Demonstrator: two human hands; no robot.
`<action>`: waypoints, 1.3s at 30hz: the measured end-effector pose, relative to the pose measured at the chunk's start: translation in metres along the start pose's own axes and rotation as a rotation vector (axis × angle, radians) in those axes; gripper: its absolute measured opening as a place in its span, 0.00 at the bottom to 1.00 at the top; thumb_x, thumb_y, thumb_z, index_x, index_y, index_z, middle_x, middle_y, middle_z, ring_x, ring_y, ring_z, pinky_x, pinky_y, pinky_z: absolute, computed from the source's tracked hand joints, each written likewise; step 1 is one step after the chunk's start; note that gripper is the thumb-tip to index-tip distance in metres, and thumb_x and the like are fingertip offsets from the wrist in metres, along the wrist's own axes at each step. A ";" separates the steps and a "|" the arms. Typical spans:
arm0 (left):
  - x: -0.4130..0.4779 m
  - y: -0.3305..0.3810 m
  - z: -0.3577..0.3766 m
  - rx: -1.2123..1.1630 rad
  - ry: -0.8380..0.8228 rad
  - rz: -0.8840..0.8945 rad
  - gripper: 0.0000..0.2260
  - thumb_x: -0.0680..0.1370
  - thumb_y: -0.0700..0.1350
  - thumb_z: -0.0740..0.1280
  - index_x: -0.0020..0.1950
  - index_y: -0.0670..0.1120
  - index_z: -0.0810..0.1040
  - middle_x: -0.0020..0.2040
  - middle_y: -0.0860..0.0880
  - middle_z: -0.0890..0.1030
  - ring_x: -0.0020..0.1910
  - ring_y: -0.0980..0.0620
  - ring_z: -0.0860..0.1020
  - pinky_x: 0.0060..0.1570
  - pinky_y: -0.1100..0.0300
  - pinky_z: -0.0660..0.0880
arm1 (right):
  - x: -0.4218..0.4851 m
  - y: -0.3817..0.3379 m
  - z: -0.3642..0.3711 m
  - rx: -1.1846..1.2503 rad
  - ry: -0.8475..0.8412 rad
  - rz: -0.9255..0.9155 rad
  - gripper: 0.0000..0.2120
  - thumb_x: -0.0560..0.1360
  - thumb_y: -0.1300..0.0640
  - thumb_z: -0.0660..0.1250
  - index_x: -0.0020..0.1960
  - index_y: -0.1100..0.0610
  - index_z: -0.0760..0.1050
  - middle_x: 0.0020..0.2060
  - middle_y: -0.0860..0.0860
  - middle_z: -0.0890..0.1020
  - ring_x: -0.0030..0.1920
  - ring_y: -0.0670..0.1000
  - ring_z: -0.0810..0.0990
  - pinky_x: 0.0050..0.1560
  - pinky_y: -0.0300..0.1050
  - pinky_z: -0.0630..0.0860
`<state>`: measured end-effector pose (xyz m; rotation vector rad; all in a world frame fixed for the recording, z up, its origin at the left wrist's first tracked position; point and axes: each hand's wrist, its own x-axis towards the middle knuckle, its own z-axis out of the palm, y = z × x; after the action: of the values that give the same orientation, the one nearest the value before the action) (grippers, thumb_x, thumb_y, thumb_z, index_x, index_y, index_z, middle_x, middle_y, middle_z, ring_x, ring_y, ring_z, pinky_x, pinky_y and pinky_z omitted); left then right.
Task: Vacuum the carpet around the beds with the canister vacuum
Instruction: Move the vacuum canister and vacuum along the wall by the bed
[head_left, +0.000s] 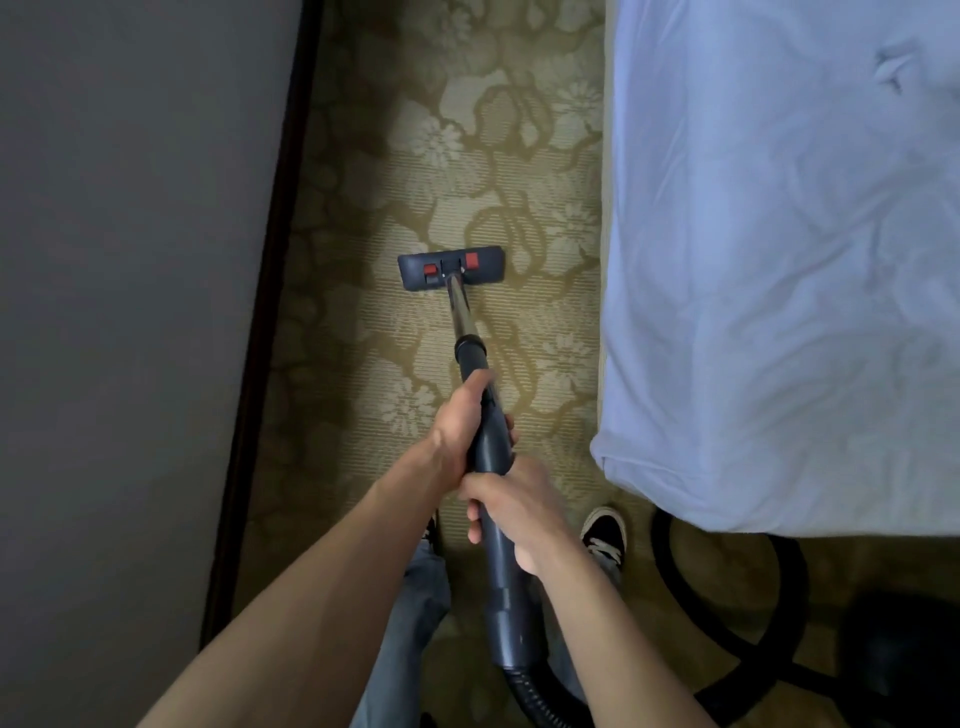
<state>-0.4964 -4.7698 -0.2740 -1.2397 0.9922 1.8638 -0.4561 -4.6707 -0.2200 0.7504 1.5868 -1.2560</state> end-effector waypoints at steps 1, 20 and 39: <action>-0.001 -0.003 0.004 0.010 -0.002 0.007 0.21 0.75 0.58 0.71 0.51 0.41 0.75 0.34 0.45 0.77 0.29 0.47 0.76 0.31 0.56 0.75 | -0.001 0.001 -0.006 -0.004 -0.019 -0.010 0.02 0.69 0.68 0.68 0.41 0.64 0.78 0.26 0.56 0.77 0.23 0.55 0.74 0.30 0.46 0.74; -0.006 -0.151 0.140 -0.183 0.203 0.161 0.06 0.62 0.40 0.70 0.35 0.41 0.76 0.34 0.41 0.78 0.28 0.46 0.75 0.32 0.55 0.74 | -0.028 0.093 -0.177 -0.381 -0.126 -0.056 0.06 0.66 0.63 0.67 0.42 0.58 0.79 0.23 0.53 0.78 0.25 0.56 0.79 0.32 0.49 0.78; -0.059 -0.407 0.195 -0.419 0.235 0.267 0.09 0.69 0.34 0.68 0.46 0.40 0.71 0.33 0.42 0.75 0.26 0.47 0.75 0.28 0.57 0.73 | -0.130 0.305 -0.274 -0.454 -0.223 -0.081 0.08 0.61 0.63 0.67 0.41 0.59 0.77 0.26 0.52 0.77 0.25 0.55 0.77 0.32 0.48 0.74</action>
<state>-0.2149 -4.4129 -0.2592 -1.6694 0.9545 2.2520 -0.2210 -4.3103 -0.2064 0.2528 1.6446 -0.9440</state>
